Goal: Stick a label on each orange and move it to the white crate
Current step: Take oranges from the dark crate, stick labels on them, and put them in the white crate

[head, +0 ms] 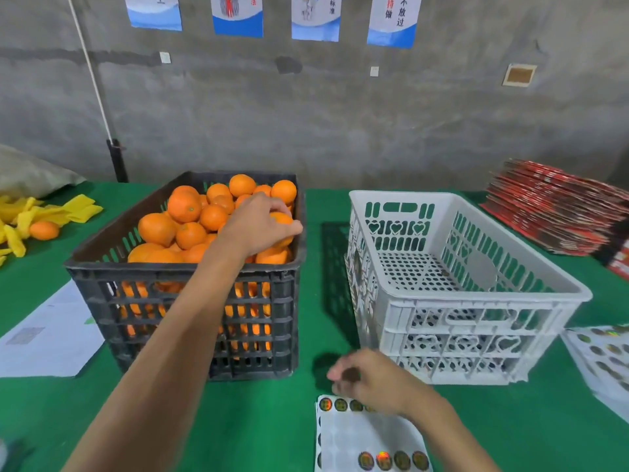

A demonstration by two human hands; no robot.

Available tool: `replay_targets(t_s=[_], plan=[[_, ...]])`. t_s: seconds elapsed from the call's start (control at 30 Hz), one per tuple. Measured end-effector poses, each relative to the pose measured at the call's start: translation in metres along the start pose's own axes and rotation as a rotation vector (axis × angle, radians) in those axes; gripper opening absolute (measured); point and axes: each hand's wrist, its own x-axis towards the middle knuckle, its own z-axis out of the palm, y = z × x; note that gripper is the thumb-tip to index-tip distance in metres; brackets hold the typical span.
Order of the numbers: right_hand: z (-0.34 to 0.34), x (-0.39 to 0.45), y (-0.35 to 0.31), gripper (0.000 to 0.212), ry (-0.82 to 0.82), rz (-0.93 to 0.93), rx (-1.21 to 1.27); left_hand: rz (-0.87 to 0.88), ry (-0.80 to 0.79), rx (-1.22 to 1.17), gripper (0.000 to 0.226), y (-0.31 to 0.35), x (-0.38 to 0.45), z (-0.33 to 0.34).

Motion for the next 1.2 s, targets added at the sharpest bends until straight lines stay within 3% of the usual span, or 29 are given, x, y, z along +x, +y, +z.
replay_targets(t_s=[0.07,0.27,0.43,0.57,0.73,1.2], plan=[[0.016,-0.006,0.018,0.020,-0.074,0.034,-0.079,0.009,-0.004,-0.007,0.054,-0.001,0.000,0.001],[0.031,-0.005,0.025,0.059,0.017,-0.030,-0.145,0.043,0.047,0.015,0.022,-0.007,0.002,0.007],[0.041,-0.003,0.038,0.052,0.068,-0.137,-0.181,0.054,0.098,0.017,0.014,-0.012,0.002,0.006],[0.041,-0.013,0.052,0.044,0.150,-0.139,0.005,0.073,0.119,0.042,0.013,-0.017,0.002,0.002],[0.038,-0.039,0.072,0.063,0.006,-0.153,-0.018,0.090,0.162,0.089,0.011,-0.026,0.004,0.000],[0.044,-0.046,0.067,0.036,-0.033,-0.265,-0.138,0.047,0.160,0.070,0.011,-0.032,-0.001,-0.007]])
